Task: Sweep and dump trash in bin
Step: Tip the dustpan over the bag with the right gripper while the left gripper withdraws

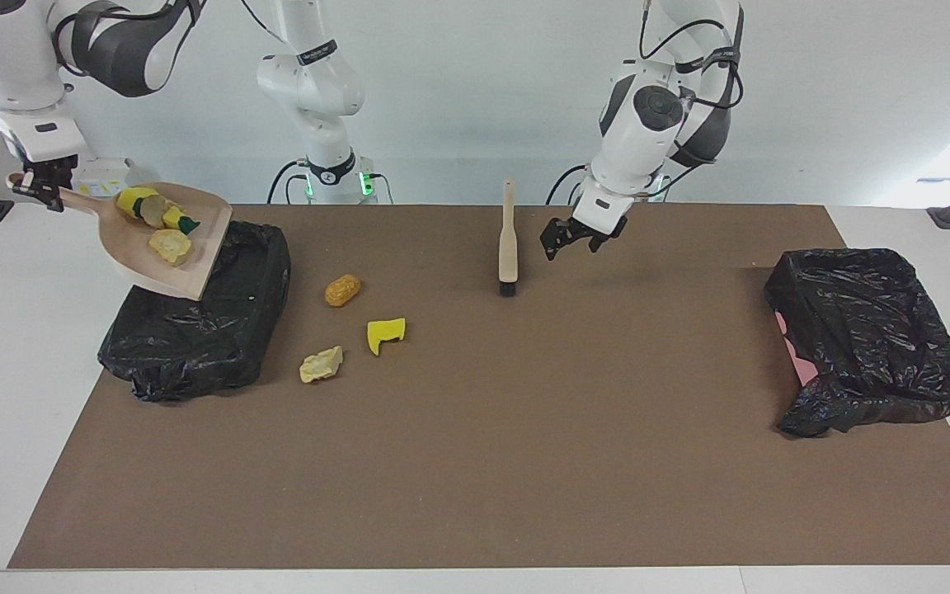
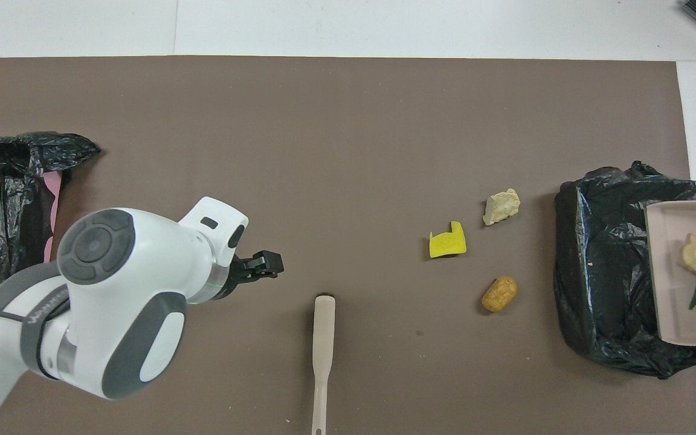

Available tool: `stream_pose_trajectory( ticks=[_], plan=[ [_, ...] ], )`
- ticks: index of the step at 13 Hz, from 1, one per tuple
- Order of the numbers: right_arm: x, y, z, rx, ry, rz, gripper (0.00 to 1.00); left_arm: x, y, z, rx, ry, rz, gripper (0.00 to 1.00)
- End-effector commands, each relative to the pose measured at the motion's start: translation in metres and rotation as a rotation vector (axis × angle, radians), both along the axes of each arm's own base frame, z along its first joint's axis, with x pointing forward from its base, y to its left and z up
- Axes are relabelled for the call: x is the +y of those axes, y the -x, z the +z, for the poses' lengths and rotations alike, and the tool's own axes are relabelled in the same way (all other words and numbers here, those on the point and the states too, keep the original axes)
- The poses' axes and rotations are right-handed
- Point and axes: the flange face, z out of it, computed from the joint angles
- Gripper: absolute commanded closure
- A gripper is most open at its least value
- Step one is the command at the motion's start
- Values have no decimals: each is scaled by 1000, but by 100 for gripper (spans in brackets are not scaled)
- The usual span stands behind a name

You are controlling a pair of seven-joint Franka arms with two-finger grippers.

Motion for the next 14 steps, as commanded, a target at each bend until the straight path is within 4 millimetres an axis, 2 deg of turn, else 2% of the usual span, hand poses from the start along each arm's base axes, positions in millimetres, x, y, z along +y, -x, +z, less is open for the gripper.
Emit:
stream_pose_trajectory(
  ticks=[1, 4, 6, 9, 11, 12, 14],
  plan=[
    [8, 12, -5, -14, 62, 46, 100, 36, -30, 15, -27, -4, -77, 0],
    [22, 29, -16, -32, 160, 79, 100, 75, -50, 31, -99, -34, -208, 0],
    [26, 33, -20, -44, 184, 115, 100, 102, -67, 44, -130, -62, -323, 0],
    [29, 32, -28, -25, 255, 175, 100, 145, -95, 60, -161, -72, -435, 0],
    [35, 27, -31, -12, 290, 210, 100, 176, -106, 70, -180, -77, -416, 0],
    [41, 24, -32, -9, 312, 224, 100, 186, -107, 75, -183, -95, -407, 0],
    [55, 18, -31, -8, 399, 227, 100, 195, -108, 92, -179, -158, -420, 0]
  ],
)
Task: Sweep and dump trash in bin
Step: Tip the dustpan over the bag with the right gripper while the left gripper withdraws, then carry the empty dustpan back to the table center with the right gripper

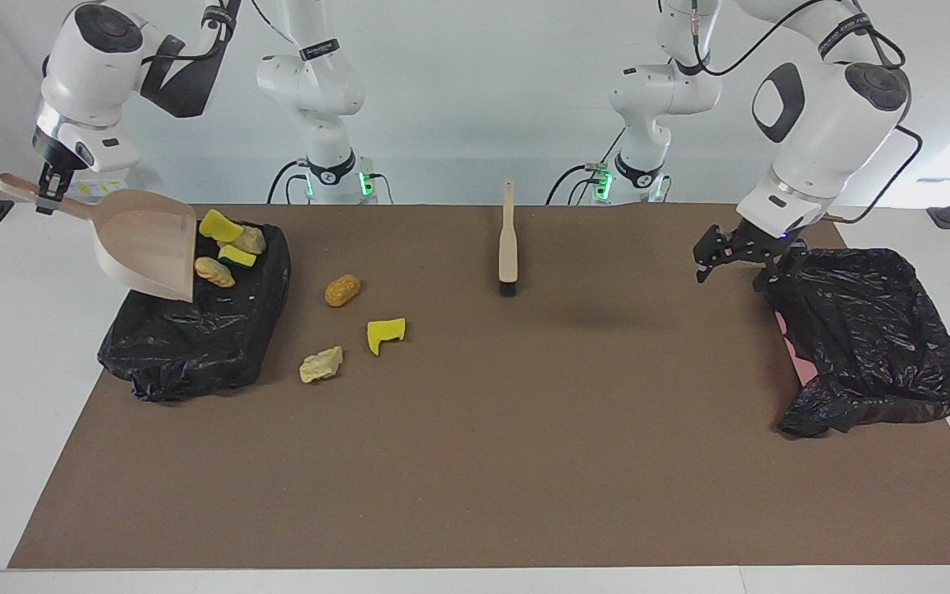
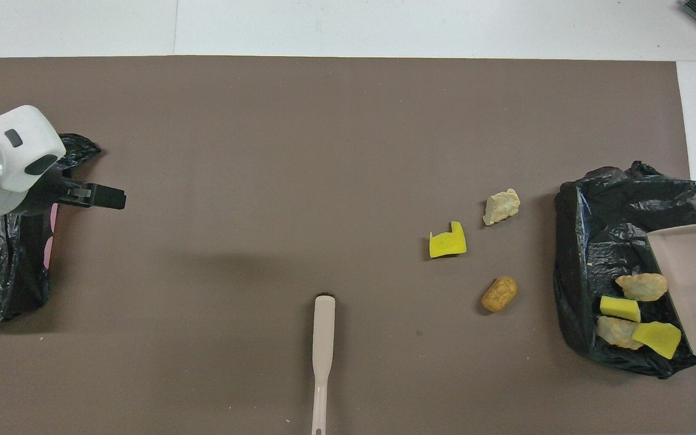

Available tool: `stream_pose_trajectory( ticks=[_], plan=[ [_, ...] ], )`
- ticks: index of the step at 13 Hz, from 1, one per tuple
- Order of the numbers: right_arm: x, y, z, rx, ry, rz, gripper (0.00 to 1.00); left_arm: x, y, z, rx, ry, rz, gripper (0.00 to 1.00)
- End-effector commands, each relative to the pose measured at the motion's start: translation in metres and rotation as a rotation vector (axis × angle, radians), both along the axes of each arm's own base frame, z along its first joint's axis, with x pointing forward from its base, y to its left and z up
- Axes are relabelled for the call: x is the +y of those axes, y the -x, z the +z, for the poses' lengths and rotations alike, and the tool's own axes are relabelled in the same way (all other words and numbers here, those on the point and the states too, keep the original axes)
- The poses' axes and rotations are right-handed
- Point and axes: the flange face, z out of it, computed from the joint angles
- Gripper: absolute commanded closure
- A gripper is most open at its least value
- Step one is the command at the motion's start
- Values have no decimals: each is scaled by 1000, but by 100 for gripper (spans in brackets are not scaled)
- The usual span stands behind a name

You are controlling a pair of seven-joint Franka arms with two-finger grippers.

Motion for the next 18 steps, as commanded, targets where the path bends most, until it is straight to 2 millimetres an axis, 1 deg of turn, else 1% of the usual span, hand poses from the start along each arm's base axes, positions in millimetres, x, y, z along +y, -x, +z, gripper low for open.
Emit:
stream_pose_trajectory(
  ticks=[1, 2, 3, 4, 5, 7, 8, 9, 10, 11, 12, 13, 15, 16, 17, 18],
  plan=[
    [16, 0, 4, -37, 114, -4, 100, 7, -2, 24, 25, -51, 0, 0],
    [14, 0, 7, -49, 134, -32, 100, 18, 0, 26, 44, -51, 32, 0],
    [13, 1, 10, -61, 137, -55, 100, 24, 3, 29, 55, -51, 73, 0],
    [12, 1, 17, -61, 146, -74, 100, 25, 7, 34, 70, -50, 129, 0],
    [17, -1, 27, -62, 158, -75, 100, 24, 9, 47, 81, -50, 159, 0],
    [26, -8, 43, -79, 169, -72, 100, 23, 14, 67, 102, -54, 163, 0],
    [31, -12, 47, -92, 157, -71, 100, 23, 16, 68, 108, -55, 163, 0],
    [39, -15, 46, -88, 148, -74, 100, 23, 17, 65, 114, -56, 163, 0],
    [61, -26, 47, -126, 107, -99, 100, 22, 20, 68, 111, -57, 160, 0],
    [70, -41, 56, -176, 91, -157, 100, 23, 20, 68, 112, -57, 158, 0],
    [84, -59, 65, -174, 93, -186, 100, 24, 19, 69, 123, -60, 156, 0],
    [98, -75, 72, -181, 58, -205, 100, 24, 21, 71, 139, -76, 152, 0],
    [110, -97, 72, -219, -109, -248, 100, 24, 23, 81, 148, -90, 148, 0],
    [116, -102, 75, -266, -178, -304, 100, 22, 23, 88, 149, -94, 144, 0],
    [142, -105, 76, -311, -229, -337, 100, 22, 24, 97, 147, -94, 141, 0],
    [162, -106, 69, -343, -260, -391, 100, 20, 22, 94, 155, -93, 138, 0]
  ],
)
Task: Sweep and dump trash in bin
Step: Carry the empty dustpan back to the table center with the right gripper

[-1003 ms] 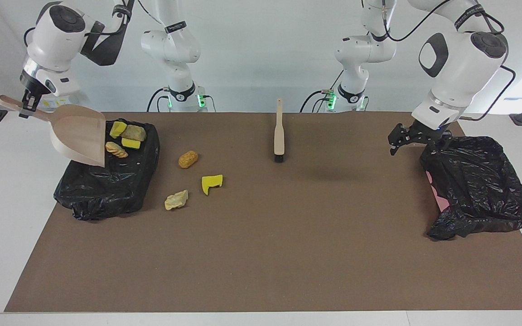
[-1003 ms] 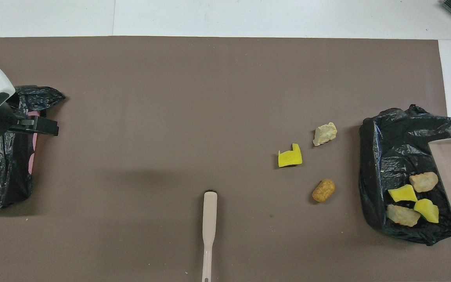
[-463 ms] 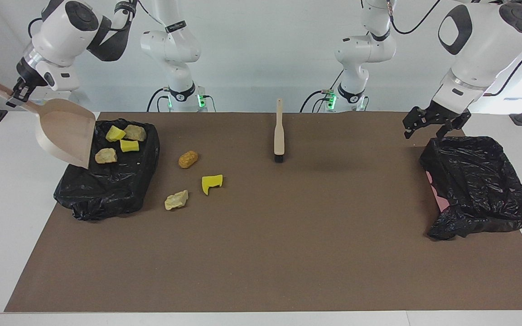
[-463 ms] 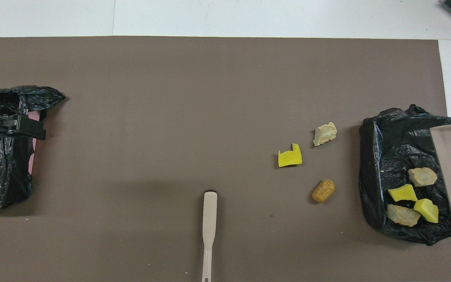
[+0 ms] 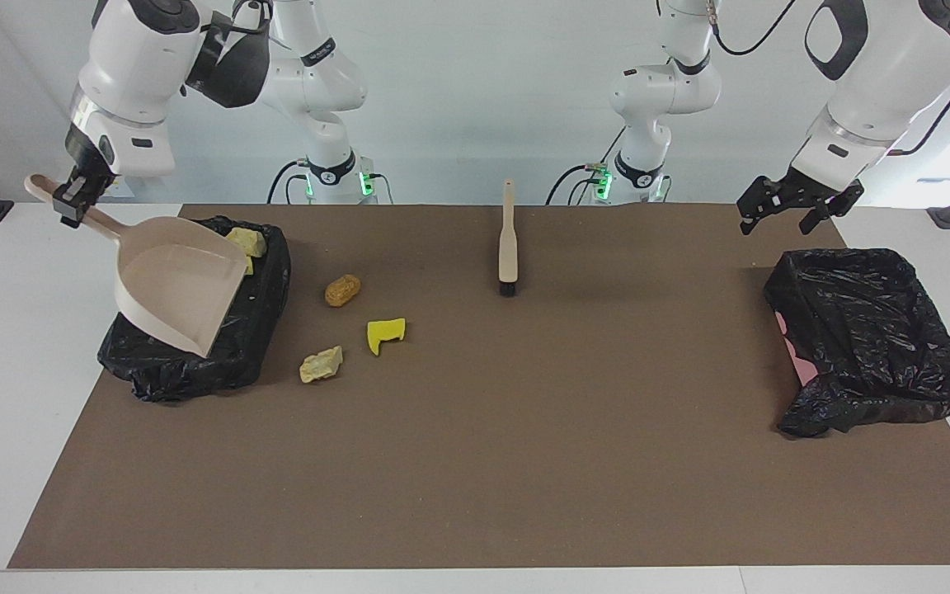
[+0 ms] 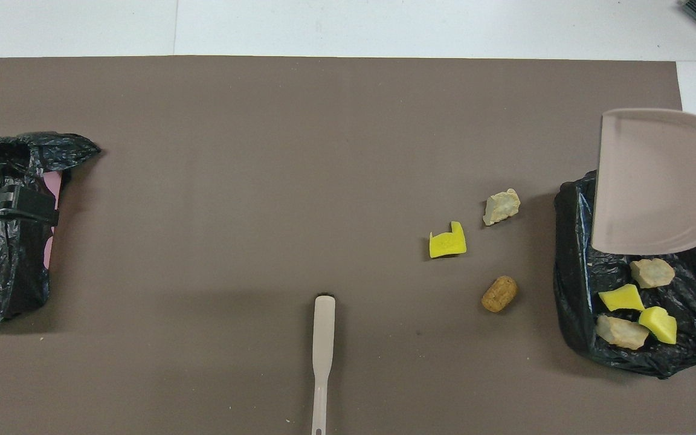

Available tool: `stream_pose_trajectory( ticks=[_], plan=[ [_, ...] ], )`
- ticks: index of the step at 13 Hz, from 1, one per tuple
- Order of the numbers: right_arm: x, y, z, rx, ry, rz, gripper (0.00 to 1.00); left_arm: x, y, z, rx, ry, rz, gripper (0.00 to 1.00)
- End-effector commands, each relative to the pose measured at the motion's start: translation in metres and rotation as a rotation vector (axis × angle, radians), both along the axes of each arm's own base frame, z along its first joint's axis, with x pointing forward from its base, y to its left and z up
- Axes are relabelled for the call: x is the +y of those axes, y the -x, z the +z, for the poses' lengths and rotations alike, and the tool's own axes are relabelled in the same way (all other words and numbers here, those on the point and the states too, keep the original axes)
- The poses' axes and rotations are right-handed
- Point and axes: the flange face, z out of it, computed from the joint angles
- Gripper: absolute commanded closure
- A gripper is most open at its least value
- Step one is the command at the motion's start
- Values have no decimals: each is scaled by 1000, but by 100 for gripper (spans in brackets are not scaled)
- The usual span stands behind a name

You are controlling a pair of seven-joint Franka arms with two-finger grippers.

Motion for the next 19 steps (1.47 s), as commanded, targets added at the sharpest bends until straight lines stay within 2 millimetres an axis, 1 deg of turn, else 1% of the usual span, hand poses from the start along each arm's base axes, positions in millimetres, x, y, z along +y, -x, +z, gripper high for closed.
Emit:
stream_pose_trajectory(
  ticks=[1, 2, 3, 5, 6, 7, 8, 9, 10, 11, 12, 13, 14, 15, 16, 17, 19],
  plan=[
    [51, -7, -8, -62, -89, -164, 100, -5, -3, 6, 10, -15, -9, 0],
    [78, -9, -18, -88, -116, -242, 100, -5, -3, 6, 5, -13, -9, 0],
    [100, -12, -24, -118, -159, -314, 100, -6, -4, 6, 2, -11, -11, 0],
    [130, -22, -34, -168, -270, -485, 100, -6, -3, 6, 4, -14, -13, 0],
    [149, -27, -44, -183, -311, -560, 100, -6, -3, 6, 5, -16, -12, 0],
    [170, -33, -50, -210, -364, -651, 100, -5, -3, 5, 8, -16, -14, 0],
    [191, -36, -62, -219, -412, -761, 100, -6, -3, 6, 7, -15, -14, 0],
    [214, -38, -78, -235, -417, -849, 100, -5, -3, 6, 7, -16, -14, 0],
    [239, -43, -84, -266, -427, -918, 100, -6, -3, 6, 8, -15, -16, 0],
    [266, -50, -90, -255, -467, -1032, 100, -6, -3, 5, 10, -13, -20, 0],
    [288, -59, -93, -239, -508, -1172, 100, -6, -2, 6, 7, -11, -20, 0],
    [307, -66, -95, -238, -522, -1261, 100, -6, -3, 6, 7, -11, -20, 0],
    [333, -69, -101, -244, -525, -1308, 100, -7, -2, 7, 4, -10, -22, 0],
    [357, -71, -114, -223, -533, -1367, 100, -7, -2, 6, 4, -10, -22, 0],
    [372, -75, -131, -204, -535, -1426, 100, -7, -2, 5, 4, -10, -22, 0],
    [393, -77, -144, -205, -538, -1446, 100, -7, -2, 5, 4, -8, -22, 0],
    [434, -72, -167, -199, -552, -1473, 100, -7, -1, 4, 6, -9, -22, 0]
  ],
)
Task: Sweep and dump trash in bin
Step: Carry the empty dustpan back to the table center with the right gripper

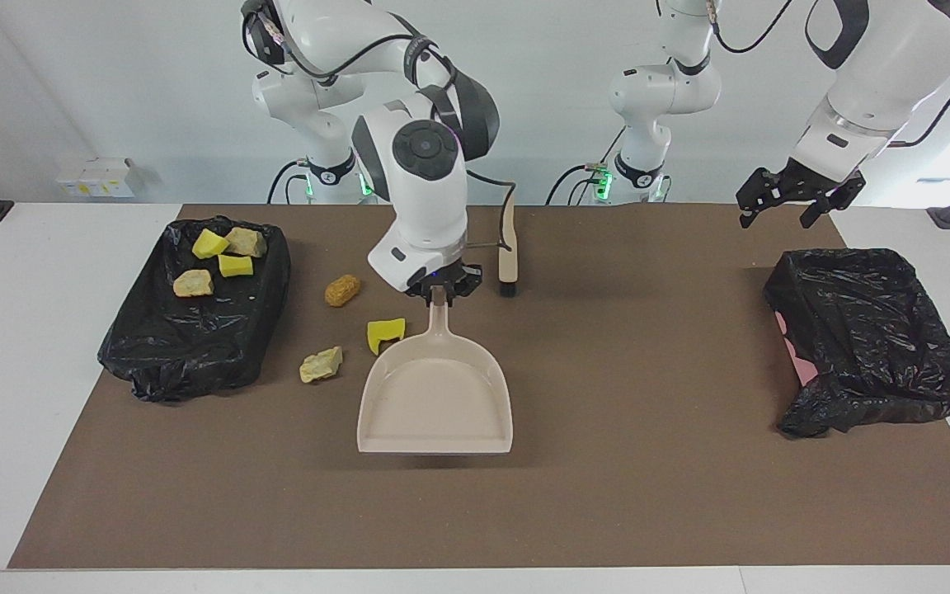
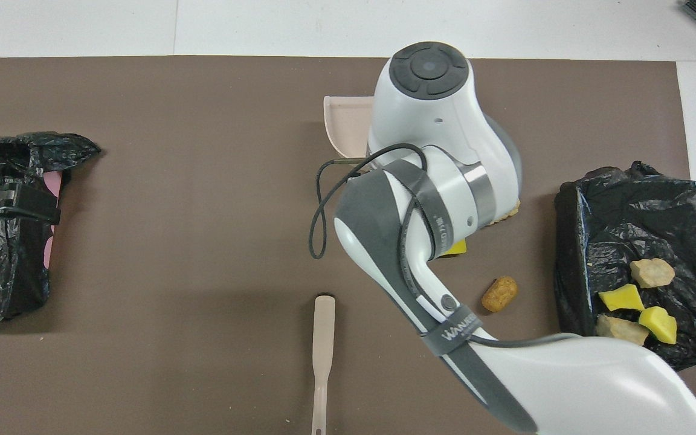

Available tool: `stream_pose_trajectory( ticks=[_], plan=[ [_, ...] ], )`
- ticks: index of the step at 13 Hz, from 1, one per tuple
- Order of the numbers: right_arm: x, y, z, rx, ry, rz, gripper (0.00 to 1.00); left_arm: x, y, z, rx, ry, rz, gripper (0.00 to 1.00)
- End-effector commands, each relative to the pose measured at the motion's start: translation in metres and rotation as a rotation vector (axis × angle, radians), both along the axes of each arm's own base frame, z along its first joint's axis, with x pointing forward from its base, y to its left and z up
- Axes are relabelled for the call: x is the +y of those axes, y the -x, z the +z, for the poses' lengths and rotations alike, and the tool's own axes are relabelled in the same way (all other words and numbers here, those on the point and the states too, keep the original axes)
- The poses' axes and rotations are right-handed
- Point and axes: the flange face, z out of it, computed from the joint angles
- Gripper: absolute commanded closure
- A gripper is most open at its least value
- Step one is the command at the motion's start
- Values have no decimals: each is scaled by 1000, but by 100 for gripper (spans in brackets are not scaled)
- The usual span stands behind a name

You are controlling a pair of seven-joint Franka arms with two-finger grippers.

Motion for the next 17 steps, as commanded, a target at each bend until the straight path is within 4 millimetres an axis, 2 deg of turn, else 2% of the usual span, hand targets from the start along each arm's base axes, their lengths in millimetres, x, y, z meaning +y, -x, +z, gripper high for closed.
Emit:
stream_pose_trajectory(
  ticks=[1, 2, 4, 6, 9, 10, 13, 14, 15, 16, 17],
  plan=[
    [52, 1, -15, -17, -51, -57, 100, -1, 1, 2, 2, -8, -9, 0],
    [69, 7, -27, -15, -63, -59, 100, -1, 1, 0, 3, -9, -9, 0],
    [91, 13, -45, -1, -104, -57, 100, -1, 1, 1, 2, -9, -9, 0],
    [99, 20, -61, 35, -114, -56, 100, -1, 1, 0, 5, -9, -9, 0],
    [101, 20, -72, 36, -157, -64, 100, -1, 0, -4, 5, -9, -9, 0],
    [98, 25, -83, 34, -154, -70, 100, -1, 0, -4, 6, -9, -9, 0],
    [86, 36, -90, 41, -148, -6, 100, -2, 0, -7, 8, -9, -12, 0],
    [84, 36, -91, 45, -146, -7, 97, -3, -1, -9, 5, -9, -13, 0],
    [80, 33, -90, 46, -136, -3, 87, -3, -1, -10, 6, -9, -13, 0],
    [73, 30, -90, 63, -139, -17, 55, -4, -2, -12, 5, -7, -17, 0],
    [62, 24, -87, 62, -136, -33, 8, -5, -3, -15, 5, -7, -18, 0]
  ],
)
